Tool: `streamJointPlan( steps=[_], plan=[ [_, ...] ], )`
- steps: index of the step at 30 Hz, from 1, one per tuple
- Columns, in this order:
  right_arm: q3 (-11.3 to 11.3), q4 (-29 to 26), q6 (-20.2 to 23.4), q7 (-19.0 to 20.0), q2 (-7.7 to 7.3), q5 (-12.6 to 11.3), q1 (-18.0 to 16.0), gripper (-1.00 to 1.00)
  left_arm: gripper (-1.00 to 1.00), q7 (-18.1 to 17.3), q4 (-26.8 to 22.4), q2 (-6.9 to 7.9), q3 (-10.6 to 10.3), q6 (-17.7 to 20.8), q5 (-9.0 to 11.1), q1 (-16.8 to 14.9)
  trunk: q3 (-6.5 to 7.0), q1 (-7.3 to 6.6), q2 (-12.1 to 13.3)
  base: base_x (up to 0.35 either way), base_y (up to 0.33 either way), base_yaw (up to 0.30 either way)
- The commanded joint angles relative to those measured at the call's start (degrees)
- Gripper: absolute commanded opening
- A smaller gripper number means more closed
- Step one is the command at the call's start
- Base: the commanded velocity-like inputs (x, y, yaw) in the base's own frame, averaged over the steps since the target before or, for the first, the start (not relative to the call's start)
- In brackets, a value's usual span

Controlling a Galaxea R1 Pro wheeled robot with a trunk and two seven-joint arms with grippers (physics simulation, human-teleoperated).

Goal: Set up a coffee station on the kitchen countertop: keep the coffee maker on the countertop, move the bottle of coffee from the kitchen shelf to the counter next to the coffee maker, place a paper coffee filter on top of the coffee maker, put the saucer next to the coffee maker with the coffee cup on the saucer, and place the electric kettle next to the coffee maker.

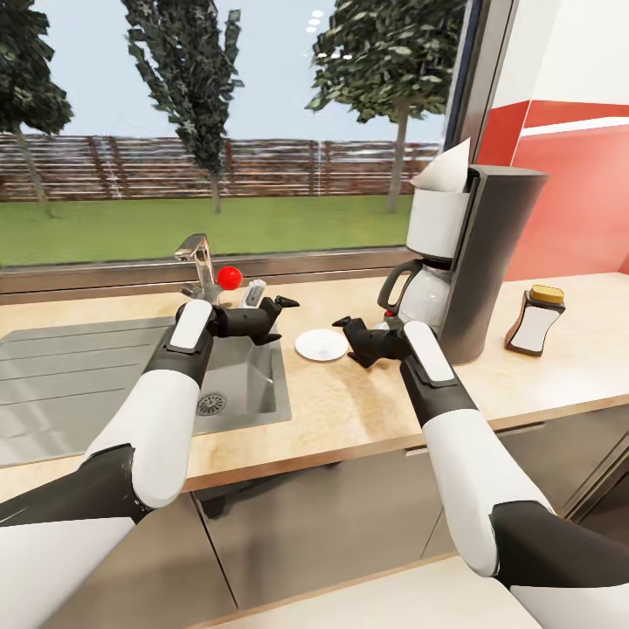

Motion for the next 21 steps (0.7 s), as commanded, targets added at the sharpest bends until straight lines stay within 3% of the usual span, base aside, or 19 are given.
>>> streamJointPlan(
  steps=[1,21],
  plan=[
    [0.04,-0.04,0.17,-0.56,0.0,-0.4,-0.02,1.0,1.0,0.6,-0.05,-0.08,0.32,0.28,0.56,-0.06,-0.07,0.0,-0.02,0.04,-0.02,0.0],
    [0.04,-0.03,0.17,-0.56,0.0,-0.47,-0.02,1.0,1.0,0.6,-0.01,-0.08,0.33,0.34,0.56,-0.06,-0.07,0.0,-0.02,0.025,-0.019,0.0]
  ],
)
